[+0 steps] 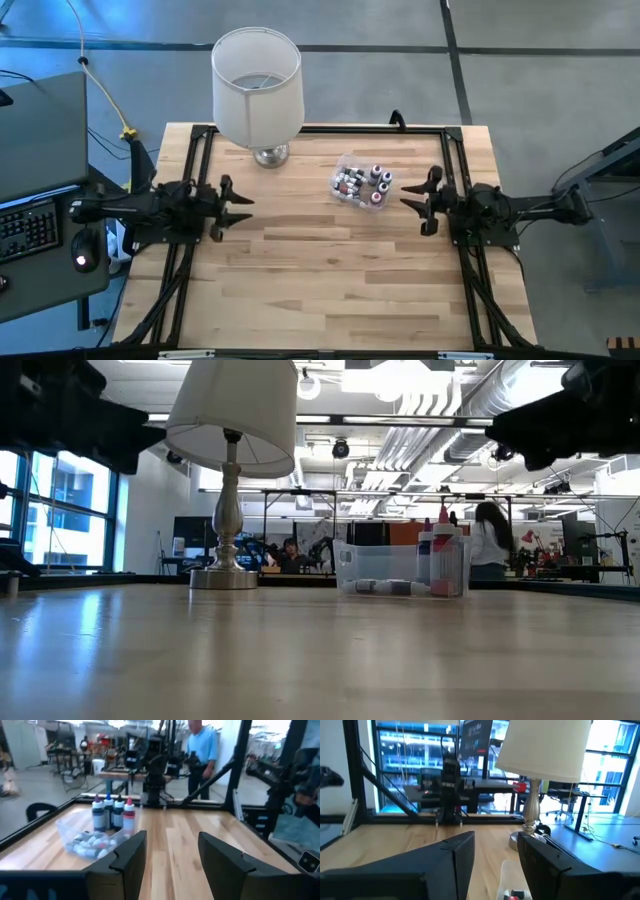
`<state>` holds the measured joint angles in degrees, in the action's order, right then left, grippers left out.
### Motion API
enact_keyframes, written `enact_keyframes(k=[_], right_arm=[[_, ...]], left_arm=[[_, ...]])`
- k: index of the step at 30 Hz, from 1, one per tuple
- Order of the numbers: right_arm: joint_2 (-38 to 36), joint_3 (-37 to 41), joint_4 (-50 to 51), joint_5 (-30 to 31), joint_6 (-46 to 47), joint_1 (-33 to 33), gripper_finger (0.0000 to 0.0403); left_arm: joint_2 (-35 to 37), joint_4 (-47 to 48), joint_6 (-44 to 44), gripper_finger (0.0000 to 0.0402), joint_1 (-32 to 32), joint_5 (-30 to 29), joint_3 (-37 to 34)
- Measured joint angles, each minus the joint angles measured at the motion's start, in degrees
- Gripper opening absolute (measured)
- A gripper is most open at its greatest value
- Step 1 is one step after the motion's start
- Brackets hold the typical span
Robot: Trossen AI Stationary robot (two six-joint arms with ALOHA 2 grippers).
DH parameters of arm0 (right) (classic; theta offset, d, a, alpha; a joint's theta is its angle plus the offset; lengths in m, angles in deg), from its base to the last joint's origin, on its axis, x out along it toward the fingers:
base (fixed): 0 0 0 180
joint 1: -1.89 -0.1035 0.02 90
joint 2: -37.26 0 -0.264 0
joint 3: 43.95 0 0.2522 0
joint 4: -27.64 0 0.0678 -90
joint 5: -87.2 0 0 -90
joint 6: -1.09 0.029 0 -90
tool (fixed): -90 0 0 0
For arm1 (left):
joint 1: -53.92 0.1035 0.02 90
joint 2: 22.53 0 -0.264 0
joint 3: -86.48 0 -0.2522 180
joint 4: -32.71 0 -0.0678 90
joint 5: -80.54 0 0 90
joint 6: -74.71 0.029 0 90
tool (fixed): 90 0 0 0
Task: Pick & Place food coloring
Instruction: Return to Home Position
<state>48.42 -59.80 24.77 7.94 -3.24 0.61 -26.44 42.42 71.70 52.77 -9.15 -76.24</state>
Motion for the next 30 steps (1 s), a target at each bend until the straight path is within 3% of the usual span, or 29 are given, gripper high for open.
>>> enact_keyframes(k=[3, 13, 30], right_arm=[[-1.22, 1.45, 0.12, 0.0, 1.34, 0.0, 0.0145], [-1.14, 1.44, 1.05, 0.02, 1.54, 0.0, 0.0147], [-1.11, 1.44, 1.12, 0.02, 1.34, 0.0, 0.0154]], left_arm=[[0.3, -3.9, 0.2, 0.0177, 0.02, 1.69, -2.55], [0.31, 3.07, 0.18, 0.0177, 0.0, 2.06, -2.57], [-0.08, 3.86, -0.24, 0.0177, 0.0, -0.93, -2.31]])
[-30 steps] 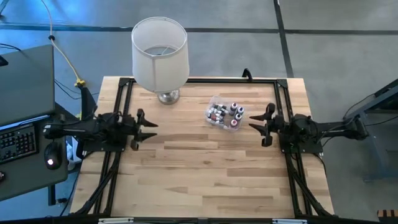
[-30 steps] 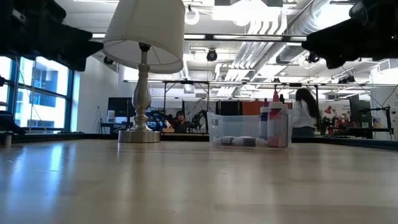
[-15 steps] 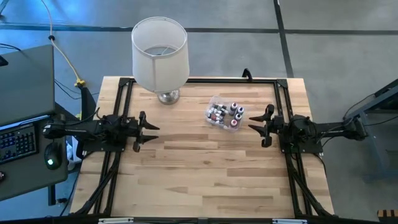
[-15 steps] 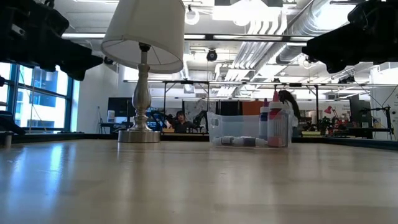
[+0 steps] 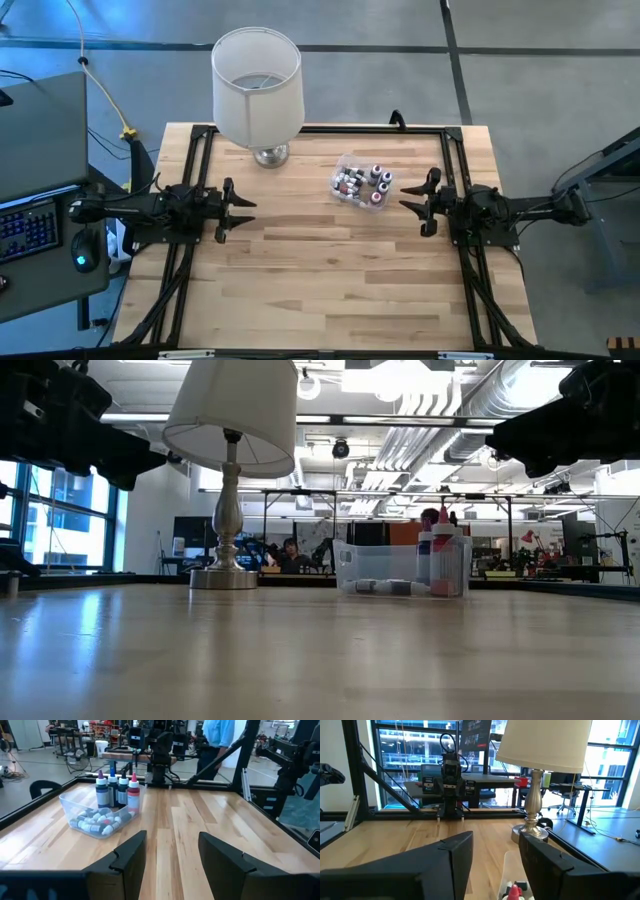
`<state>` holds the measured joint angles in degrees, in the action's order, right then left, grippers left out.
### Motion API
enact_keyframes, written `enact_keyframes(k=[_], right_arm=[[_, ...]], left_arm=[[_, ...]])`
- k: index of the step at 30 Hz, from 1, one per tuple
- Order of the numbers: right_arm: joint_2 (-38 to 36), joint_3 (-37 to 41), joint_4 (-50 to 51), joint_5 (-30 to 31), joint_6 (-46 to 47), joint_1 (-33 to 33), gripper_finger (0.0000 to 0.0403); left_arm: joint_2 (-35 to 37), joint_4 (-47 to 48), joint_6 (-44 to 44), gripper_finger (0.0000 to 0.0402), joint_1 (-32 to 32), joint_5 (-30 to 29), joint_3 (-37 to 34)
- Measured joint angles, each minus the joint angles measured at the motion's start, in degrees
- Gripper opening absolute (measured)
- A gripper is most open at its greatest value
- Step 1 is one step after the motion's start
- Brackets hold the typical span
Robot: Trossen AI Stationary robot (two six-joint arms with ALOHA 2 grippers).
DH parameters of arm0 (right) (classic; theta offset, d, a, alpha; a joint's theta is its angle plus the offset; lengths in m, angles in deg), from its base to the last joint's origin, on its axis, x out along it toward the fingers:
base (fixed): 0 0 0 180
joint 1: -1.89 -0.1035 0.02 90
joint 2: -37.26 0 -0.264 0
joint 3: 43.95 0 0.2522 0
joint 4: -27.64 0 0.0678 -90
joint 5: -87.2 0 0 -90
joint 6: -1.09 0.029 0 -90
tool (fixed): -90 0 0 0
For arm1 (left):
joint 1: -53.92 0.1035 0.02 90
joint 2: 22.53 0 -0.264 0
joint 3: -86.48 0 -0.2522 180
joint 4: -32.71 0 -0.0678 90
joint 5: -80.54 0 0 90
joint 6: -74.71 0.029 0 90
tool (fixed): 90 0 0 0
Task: Pick & Place food coloring
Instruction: Return to Home Position
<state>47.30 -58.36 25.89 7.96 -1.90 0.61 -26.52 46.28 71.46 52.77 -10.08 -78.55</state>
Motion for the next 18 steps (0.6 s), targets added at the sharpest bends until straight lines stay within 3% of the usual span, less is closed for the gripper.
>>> enact_keyframes(k=[18], right_arm=[[0.0, 0.0, 0.0, 0.0, 0.0, 0.01, 0.0158]], left_arm=[[0.0, 0.15, -0.02, 0.0177, 0.02, 0.0, 0.0]])
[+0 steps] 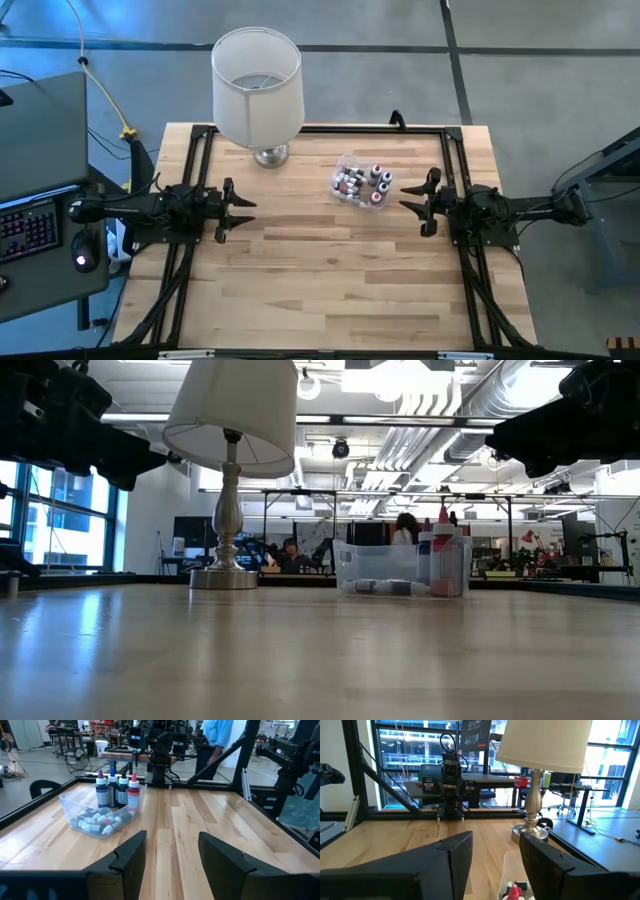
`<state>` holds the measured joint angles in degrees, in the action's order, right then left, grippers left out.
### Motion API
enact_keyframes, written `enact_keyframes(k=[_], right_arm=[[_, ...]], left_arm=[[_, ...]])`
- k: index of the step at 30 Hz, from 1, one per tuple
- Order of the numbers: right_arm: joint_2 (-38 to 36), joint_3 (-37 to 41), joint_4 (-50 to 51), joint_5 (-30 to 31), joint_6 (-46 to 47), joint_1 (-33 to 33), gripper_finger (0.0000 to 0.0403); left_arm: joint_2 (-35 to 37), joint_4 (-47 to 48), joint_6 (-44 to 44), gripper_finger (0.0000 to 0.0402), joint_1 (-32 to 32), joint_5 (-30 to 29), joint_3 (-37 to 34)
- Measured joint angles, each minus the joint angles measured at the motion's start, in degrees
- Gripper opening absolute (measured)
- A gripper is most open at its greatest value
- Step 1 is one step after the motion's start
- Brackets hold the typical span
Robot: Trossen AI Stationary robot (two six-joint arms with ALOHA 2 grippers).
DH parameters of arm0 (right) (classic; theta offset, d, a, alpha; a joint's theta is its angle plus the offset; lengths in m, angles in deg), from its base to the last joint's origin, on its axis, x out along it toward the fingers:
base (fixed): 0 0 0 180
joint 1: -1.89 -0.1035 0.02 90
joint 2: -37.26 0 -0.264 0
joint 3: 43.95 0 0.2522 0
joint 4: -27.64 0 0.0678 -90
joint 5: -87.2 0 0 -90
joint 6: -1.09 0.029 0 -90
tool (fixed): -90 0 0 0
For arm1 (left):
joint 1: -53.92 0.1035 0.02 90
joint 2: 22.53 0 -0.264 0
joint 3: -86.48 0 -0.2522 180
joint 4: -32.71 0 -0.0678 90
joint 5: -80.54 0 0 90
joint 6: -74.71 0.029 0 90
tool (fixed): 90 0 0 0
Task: Pick & Place food coloring
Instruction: Return to Home Position
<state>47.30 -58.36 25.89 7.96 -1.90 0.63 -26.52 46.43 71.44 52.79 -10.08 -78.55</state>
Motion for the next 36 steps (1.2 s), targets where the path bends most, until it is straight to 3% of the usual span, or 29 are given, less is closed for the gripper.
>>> enact_keyframes(k=[36], right_arm=[[0.0, 0.0, 0.0, -0.01, 0.0, 0.01, 0.0156]], left_arm=[[-0.02, 0.09, -0.02, 0.0177, -0.02, -0.02, 0.0]])
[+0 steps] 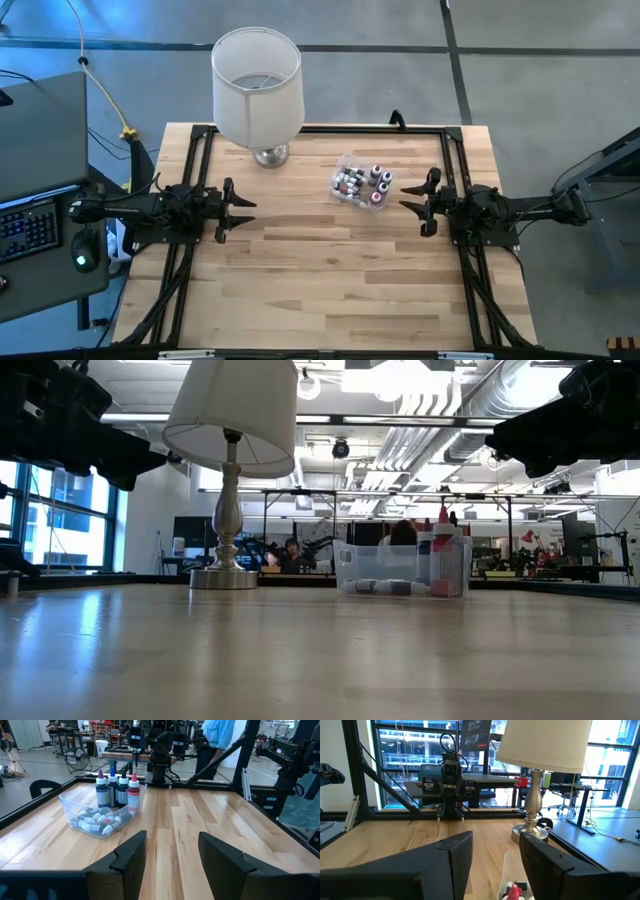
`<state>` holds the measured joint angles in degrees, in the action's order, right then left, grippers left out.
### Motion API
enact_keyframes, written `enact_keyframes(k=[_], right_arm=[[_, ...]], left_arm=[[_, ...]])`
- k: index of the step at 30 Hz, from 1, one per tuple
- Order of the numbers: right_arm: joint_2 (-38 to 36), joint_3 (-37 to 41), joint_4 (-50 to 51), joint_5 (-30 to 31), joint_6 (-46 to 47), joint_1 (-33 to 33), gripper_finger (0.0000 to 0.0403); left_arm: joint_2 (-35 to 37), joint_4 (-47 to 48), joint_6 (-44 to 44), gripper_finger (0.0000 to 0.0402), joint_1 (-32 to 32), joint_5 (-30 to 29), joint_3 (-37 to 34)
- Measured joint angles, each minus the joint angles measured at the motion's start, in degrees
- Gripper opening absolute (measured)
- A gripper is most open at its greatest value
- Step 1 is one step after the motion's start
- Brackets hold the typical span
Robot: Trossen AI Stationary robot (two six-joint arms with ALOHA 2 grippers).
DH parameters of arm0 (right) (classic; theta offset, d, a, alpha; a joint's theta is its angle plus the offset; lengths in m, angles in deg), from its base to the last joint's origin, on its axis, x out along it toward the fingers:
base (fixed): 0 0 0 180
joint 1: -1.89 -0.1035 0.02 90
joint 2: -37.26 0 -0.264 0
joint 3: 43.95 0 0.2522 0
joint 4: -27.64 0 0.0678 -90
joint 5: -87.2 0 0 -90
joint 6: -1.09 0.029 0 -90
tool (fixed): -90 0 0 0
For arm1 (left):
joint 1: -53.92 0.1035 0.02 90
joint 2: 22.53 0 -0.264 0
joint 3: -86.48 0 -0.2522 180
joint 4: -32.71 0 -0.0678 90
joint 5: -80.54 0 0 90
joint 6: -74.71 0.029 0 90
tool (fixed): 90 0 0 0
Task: Pick & Place food coloring
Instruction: Return to Home Position
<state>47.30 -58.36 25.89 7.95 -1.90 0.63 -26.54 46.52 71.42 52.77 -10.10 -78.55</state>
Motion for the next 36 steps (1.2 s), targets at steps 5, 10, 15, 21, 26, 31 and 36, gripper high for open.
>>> enact_keyframes(k=[5, 10, 15, 21, 26, 31, 36], right_arm=[[0.0, 0.0, 0.0, 0.01, 0.0, 0.0, 0.0158], [0.02, 0.0, 0.0, 0.01, 0.0, 0.0, 0.0154], [0.02, 0.0, 0.0, 0.0, 0.0, 0.0, 0.0154], [0.02, 0.0, 0.0, 0.0, 0.0, -0.01, 0.0152], [0.02, 0.0, 0.0, 0.0, 0.0, -0.01, 0.0156], [0.02, 0.0, 0.0, 0.0, 0.0, 0.0, 0.0158], [0.0, 0.0, 0.0, 0.01, 0.0, 0.0, 0.0154]], left_arm=[[0.0, 0.0, 0.01, 0.0177, 0.0, 0.0, 0.0], [0.0, 0.0, 0.0, 0.0177, 0.01, 0.0, 0.0], [0.0, 0.0, 0.02, 0.0177, 0.01, 0.0, 0.0], [0.0, 0.01, 0.01, 0.0177, 0.01, 0.0, 0.0], [0.0, 0.02, 0.01, 0.0177, 0.0, 0.0, 0.0], [0.0, 0.0, 0.01, 0.0177, 0.01, 0.0, 0.0], [0.0, 0.01, 0.0, 0.0177, 0.0, 0.0, 0.0]])
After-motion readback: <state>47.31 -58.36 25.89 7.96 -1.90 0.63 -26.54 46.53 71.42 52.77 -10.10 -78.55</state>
